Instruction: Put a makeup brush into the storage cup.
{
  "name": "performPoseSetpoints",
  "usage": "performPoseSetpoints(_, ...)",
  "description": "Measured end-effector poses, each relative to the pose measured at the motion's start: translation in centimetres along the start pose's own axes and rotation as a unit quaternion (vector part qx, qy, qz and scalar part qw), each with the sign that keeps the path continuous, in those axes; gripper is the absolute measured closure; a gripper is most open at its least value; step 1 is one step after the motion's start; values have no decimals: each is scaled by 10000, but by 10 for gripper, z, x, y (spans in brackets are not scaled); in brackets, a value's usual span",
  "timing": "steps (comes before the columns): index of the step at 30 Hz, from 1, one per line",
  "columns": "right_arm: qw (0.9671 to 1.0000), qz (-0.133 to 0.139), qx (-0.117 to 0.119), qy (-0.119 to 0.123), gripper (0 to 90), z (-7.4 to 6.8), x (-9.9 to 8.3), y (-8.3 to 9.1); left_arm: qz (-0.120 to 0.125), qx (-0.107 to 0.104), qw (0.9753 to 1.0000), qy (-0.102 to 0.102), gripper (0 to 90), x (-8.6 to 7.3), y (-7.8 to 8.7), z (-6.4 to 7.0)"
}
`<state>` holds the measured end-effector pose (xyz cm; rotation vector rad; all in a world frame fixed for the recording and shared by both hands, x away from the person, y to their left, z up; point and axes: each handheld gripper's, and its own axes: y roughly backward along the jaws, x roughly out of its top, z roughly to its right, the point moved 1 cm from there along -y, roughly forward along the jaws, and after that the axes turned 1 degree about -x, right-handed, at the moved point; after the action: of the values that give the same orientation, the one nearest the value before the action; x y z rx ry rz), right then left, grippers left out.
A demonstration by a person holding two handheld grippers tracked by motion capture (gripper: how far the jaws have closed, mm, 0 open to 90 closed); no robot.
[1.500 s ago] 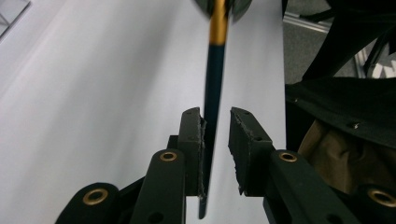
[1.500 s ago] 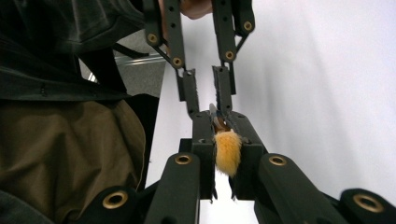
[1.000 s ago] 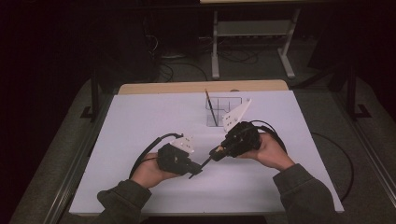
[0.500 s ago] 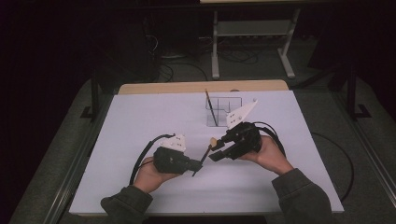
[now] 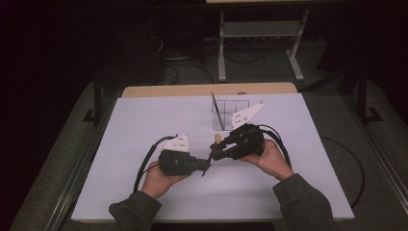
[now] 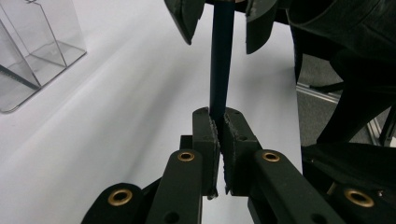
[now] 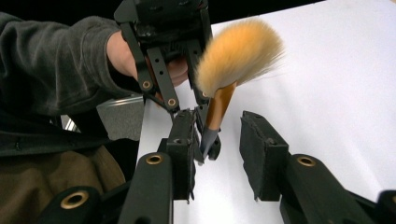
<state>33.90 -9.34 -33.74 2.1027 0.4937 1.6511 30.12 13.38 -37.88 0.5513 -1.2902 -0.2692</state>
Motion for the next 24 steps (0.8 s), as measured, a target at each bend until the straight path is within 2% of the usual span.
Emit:
performPoseSetpoints(7, 9999, 109, 45, -102, 701, 3, 2, 0, 125, 67, 9999, 58, 848, 0, -1, 0)
performPoseSetpoints(12, 9997, 136, 163, -114, 815, 4, 3, 0, 140, 86, 9998, 66, 847, 0, -1, -1)
performPoseSetpoints(20, 9996, -20, 257, -107, 826, 5, 4, -2, 36, 44, 10000, 54, 832, -2, -2, 0)
performPoseSetpoints(24, 9995, -129, 264, -84, 827, 6, 6, -3, -97, 135, 9999, 22, 740, -3, 2, 0)
